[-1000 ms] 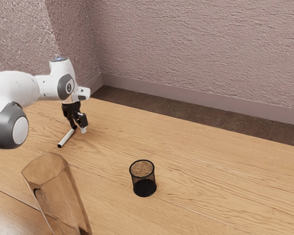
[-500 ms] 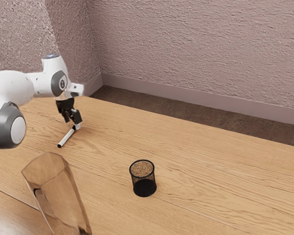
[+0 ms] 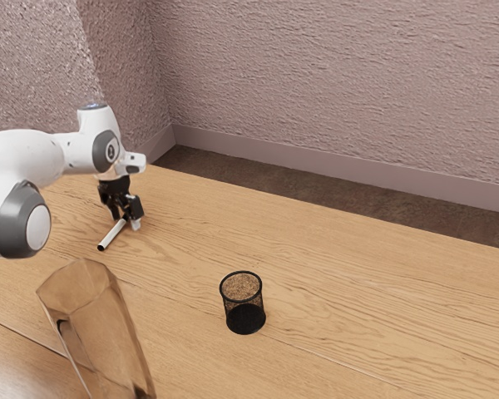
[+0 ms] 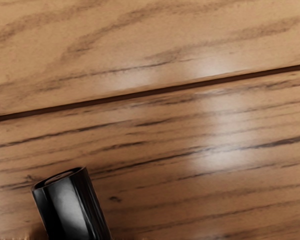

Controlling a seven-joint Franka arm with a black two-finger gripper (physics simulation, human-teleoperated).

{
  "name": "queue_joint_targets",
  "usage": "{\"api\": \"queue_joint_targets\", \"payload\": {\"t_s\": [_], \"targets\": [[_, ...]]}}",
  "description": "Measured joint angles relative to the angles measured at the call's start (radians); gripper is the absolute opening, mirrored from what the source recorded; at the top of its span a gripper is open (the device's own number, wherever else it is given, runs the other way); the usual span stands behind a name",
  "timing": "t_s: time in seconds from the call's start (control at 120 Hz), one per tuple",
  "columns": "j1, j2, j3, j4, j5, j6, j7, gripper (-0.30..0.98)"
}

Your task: Put the marker into the pen holder.

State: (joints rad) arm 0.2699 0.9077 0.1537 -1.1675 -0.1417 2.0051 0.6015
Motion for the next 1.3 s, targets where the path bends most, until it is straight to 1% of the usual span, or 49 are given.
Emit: {"api": "queue_joint_targets", "payload": {"t_s": [0.533,0.708,0.967,1.058,1.2,1.3], "targets": [[-0.001,0.001,-0.002,0.027,0.006,-0.064,-0.142,0.58],[0.005,0.000,0.001,0.026,0.006,-0.069,-0.179,0.35],[0.013,0.000,-0.003,0.023,0.006,-0.072,-0.217,0.06],[0.014,0.000,-0.003,0.021,0.008,-0.072,-0.228,-0.01],[0.013,-0.010,-0.010,0.024,0.015,-0.070,-0.245,-0.07],[-0.002,-0.095,-0.020,0.000,0.025,-0.070,-0.257,-0.09]]}}
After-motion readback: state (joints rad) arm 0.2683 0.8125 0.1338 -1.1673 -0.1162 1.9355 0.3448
